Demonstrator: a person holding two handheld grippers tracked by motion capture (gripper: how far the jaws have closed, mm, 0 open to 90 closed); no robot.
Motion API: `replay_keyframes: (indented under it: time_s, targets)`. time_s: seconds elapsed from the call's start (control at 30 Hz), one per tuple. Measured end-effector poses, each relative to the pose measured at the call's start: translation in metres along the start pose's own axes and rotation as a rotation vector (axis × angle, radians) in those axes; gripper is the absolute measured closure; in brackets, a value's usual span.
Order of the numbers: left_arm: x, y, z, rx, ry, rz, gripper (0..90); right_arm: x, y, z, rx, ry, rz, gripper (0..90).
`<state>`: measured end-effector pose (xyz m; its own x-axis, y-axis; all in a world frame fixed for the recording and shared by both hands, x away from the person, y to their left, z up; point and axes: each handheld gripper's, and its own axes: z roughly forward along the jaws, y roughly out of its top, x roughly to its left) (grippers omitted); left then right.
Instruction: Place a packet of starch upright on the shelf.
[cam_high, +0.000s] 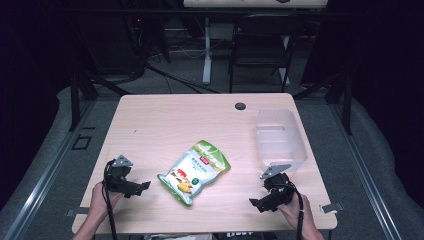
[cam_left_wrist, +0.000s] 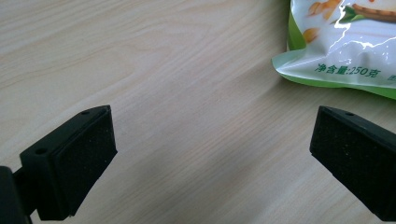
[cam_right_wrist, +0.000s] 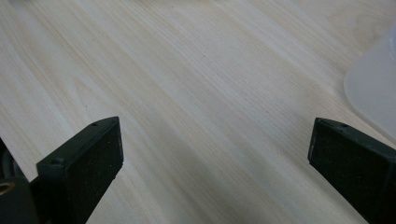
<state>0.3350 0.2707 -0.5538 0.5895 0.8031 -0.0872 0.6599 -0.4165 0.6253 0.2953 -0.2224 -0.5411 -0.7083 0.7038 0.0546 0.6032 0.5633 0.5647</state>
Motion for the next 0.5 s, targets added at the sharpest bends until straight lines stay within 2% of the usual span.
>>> replay_keyframes:
  time_s: [0.1,0.23,0.27,0.33,0.37,0.5]
  targets:
    - [0.0007,0.0001,-0.0006,-0.014,0.007,-0.002,0.2,0.0002,0.0006,-0.0019,-0.003,0.006,-0.001,2.8]
    - [0.0026,0.0001,-0.0004,-0.017,0.016,-0.004,0.2,0.0017,0.0014,0.0034,0.008,0.016,-0.021,2.7]
    - [0.0032,0.0002,-0.0002,-0.021,0.014,-0.008,0.2,0.0014,0.002,0.0057,0.025,0.028,-0.021,3.2]
    - [0.0038,0.0006,0.0,-0.018,0.016,-0.009,0.2,0.0012,0.0024,0.0063,0.025,0.023,-0.022,3.5]
    - [0.0038,0.0004,0.0005,-0.016,0.015,-0.013,0.2,-0.0008,0.004,0.0066,0.015,0.038,-0.021,4.0]
    - [0.0042,0.0002,0.0022,-0.021,0.024,-0.018,0.2,-0.0031,0.0049,0.0066,0.02,0.036,-0.006,4.5]
